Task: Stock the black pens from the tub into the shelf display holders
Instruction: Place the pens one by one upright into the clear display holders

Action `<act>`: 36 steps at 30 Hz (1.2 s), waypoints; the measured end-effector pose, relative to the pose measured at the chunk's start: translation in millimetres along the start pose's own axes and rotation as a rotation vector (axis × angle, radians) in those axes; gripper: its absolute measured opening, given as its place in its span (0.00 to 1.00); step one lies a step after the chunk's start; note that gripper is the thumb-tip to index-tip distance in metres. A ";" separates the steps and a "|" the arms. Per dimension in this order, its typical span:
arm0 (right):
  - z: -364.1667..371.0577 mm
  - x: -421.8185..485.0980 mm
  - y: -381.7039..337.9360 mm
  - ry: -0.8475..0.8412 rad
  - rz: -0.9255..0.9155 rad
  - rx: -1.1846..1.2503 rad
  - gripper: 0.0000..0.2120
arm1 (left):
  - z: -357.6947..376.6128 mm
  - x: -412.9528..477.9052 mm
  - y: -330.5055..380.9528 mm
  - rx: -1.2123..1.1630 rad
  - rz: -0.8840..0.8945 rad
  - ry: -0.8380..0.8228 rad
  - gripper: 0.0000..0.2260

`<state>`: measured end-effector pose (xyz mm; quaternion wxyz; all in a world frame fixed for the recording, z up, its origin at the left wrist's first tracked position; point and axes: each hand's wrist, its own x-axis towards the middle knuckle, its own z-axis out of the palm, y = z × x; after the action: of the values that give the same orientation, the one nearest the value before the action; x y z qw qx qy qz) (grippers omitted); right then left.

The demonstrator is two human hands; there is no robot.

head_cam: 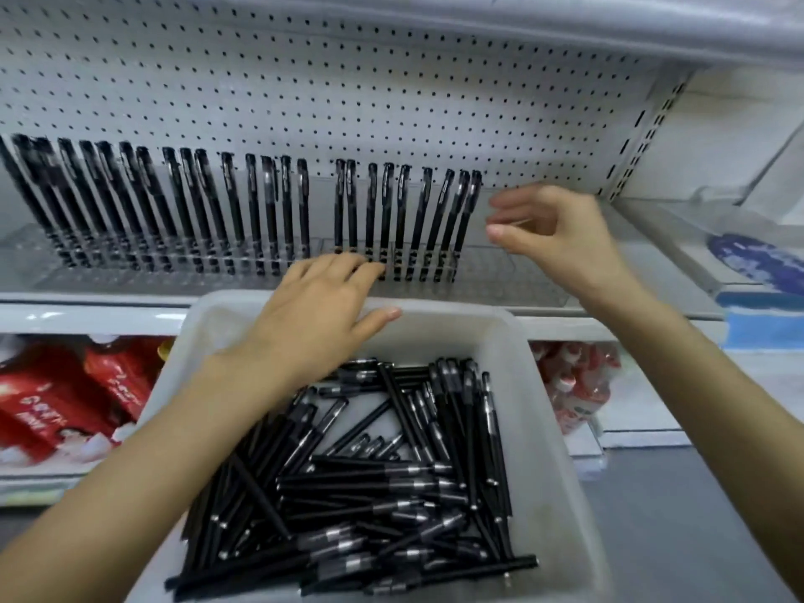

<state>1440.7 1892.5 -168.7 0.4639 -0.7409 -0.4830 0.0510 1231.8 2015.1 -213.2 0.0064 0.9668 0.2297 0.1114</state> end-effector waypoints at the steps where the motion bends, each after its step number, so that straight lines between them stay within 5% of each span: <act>1: 3.5 -10.9 -5.7 -0.010 -0.011 0.060 0.11 | -0.3 -6.9 -4.4 -0.008 -0.008 -0.001 0.30; 7: 46.8 -73.2 -5.6 -0.339 0.183 -0.023 0.14 | 7.8 -36.2 -33.9 -0.016 -0.125 0.013 0.35; 17: 74.1 -143.3 21.9 -0.129 0.468 -0.020 0.31 | 20.7 -50.5 -36.4 -0.052 -0.178 0.093 0.33; 36: 94.6 -106.0 46.5 -0.251 0.414 -0.092 0.25 | 33.2 -62.8 -36.3 -0.039 -0.237 0.135 0.34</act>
<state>1366.2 1867.2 -295.9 0.3456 -0.8324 -0.3765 0.2144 1168.3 2020.8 -261.3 0.0226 0.9229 0.3400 0.1793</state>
